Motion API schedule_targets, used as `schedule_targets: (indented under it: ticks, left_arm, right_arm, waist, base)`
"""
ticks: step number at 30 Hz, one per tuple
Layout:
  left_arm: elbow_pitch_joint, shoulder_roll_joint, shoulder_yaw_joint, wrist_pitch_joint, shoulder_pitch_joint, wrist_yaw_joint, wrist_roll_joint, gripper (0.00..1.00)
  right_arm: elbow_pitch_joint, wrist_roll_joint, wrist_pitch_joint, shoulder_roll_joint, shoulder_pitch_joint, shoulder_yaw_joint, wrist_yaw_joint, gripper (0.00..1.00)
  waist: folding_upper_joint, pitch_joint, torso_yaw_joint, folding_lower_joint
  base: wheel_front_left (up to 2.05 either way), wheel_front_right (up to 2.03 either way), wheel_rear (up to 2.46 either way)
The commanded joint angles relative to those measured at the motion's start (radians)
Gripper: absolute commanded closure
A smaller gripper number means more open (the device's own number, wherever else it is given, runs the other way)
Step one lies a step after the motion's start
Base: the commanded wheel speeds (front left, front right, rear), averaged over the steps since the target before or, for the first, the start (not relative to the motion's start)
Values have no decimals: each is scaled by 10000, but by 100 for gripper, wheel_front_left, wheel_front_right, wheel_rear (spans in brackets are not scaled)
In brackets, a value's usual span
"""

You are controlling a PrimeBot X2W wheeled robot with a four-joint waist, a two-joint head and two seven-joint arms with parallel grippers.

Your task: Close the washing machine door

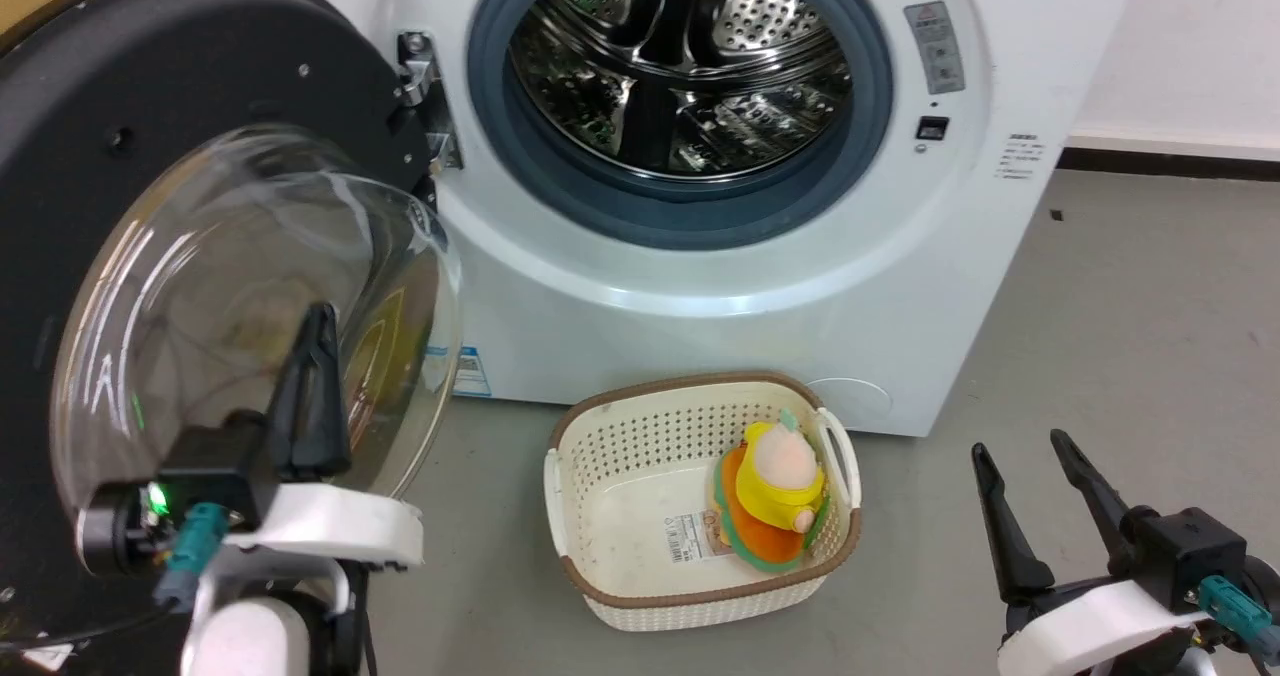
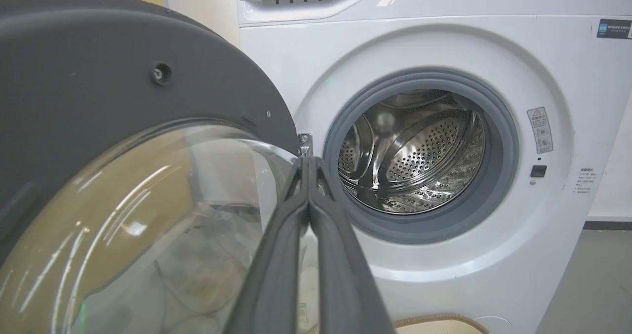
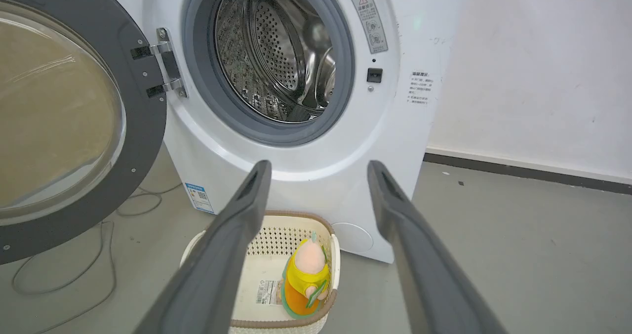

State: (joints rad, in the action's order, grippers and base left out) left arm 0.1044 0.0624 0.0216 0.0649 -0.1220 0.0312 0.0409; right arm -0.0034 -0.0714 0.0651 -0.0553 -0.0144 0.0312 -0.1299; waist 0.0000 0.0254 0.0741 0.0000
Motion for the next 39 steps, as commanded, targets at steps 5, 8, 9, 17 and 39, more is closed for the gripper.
schedule_targets:
  ticks: [5, 8, 9, 17, 39]
  left_arm:
    - [358, 103, 397, 207, -748, -252, 234, 100]
    - [440, 86, 683, 270, -1080, -403, 431, 100]
    - [455, 78, 788, 290, -1189, -452, 507, 100]
    - [579, 123, 1562, 457, -1995, -752, 991, 100]
    - [-1474, 1588, 4404, -247, -3840, -978, 4585, 100]
  right_arm:
    - [-73, -120, 206, 17, 154, 109, -3, 0]
    - [-99, -160, 269, 18, 175, 144, -3, 0]
    - [-105, -174, 290, 18, 182, 160, -3, 0]
    - [-117, -273, 456, 22, 188, 286, -3, 0]
    - [-135, -504, 916, 31, 351, 603, -5, 0]
  waist:
    - [0, 137, 416, 0]
    - [0, 188, 630, 0]
    - [0, 202, 705, 0]
    - [0, 288, 1374, 0]
    - [0, 716, 2567, 0]
  base:
    - [0, 0, 0]
    - [0, 0, 0]
    - [0, 0, 0]
    - [0, 0, 0]
    - [0, 0, 0]
